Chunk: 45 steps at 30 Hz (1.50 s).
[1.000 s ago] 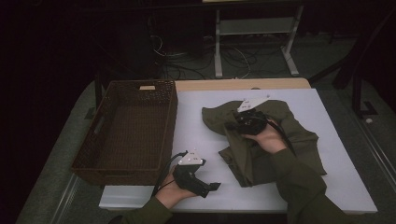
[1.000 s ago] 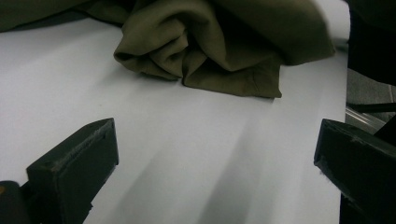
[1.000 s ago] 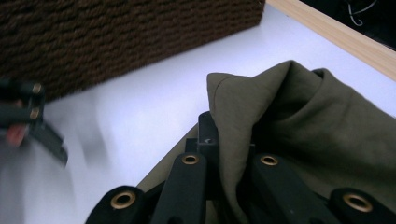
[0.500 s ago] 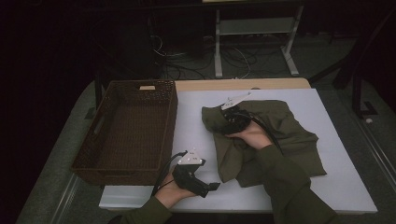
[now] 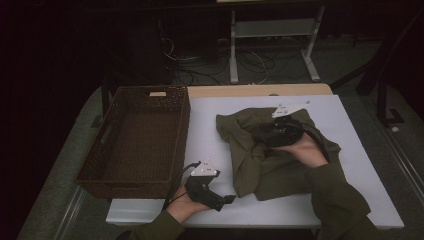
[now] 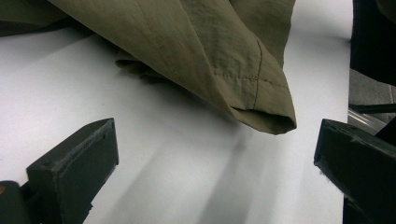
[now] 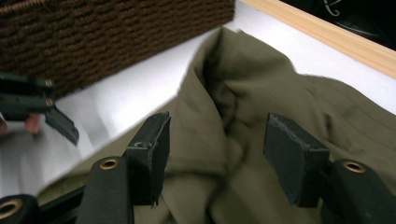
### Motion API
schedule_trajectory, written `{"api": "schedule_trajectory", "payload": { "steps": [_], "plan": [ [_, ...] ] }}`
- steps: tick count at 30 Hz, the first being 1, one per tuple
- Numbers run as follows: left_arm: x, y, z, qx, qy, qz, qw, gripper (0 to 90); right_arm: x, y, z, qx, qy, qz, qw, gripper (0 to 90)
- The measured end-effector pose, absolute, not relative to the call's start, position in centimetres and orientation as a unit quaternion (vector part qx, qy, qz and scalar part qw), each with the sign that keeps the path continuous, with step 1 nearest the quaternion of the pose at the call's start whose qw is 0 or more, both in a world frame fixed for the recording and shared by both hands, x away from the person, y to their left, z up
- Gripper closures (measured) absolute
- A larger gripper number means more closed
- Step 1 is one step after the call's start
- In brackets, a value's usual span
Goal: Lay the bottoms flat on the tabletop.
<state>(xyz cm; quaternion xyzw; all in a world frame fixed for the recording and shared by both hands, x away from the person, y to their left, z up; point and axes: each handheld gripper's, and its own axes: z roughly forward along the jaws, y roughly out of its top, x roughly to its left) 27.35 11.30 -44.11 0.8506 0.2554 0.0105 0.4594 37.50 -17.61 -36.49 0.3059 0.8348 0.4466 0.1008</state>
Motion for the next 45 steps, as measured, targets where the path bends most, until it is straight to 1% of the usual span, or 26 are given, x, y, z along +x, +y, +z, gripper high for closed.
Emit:
{"api": "schedule_trajectory", "payload": {
  "steps": [3, 7, 20, 26, 30, 32, 35, 39, 40, 45],
  "plan": [
    [27.4, 11.4, -44.1, 0.851, 0.254, 0.011, 0.459, 0.0, 36.8, -19.1, -36.6, 0.312, 0.835, 0.44, 0.109, 40.9],
    [27.4, 11.6, -44.0, 0.85, 0.256, 0.012, 0.461, 0.0, 35.6, -21.0, -37.1, 0.317, 0.839, 0.428, 0.112, 43.2],
    [27.5, 11.7, -44.0, 0.85, 0.256, 0.012, 0.46, 0.0, 31.7, -26.4, -39.6, 0.36, 0.841, 0.392, 0.093, 47.3],
    [27.5, 11.7, -44.0, 0.85, 0.256, 0.012, 0.46, 0.0, 30.3, -27.6, -41.1, 0.362, 0.851, 0.372, 0.08, 50.0],
    [27.5, 11.7, -44.0, 0.851, 0.256, 0.012, 0.459, 0.0, 29.0, -28.0, -41.8, 0.35, 0.861, 0.361, 0.073, 54.5],
    [27.5, 11.7, -44.0, 0.851, 0.256, 0.011, 0.459, 0.0, 28.5, -28.1, -42.2, 0.349, 0.862, 0.361, 0.067, 54.6],
    [27.5, 11.7, -44.1, 0.851, 0.256, 0.012, 0.459, 0.0, 27.7, -28.2, -42.9, 0.336, 0.872, 0.352, 0.061, 52.9],
    [27.6, 11.7, -44.1, 0.852, 0.257, 0.012, 0.457, 0.0, 27.2, -28.3, -43.8, 0.326, 0.88, 0.343, 0.051, 47.2],
    [27.6, 11.7, -44.1, 0.852, 0.257, 0.012, 0.457, 0.0, 27.1, -28.3, -43.9, 0.322, 0.882, 0.341, 0.052, 44.6],
    [27.5, 11.8, -44.1, 0.851, 0.258, 0.013, 0.457, 0.0, 27.1, -27.6, -44.2, 0.301, 0.89, 0.336, 0.057, 39.1]
  ]
}}
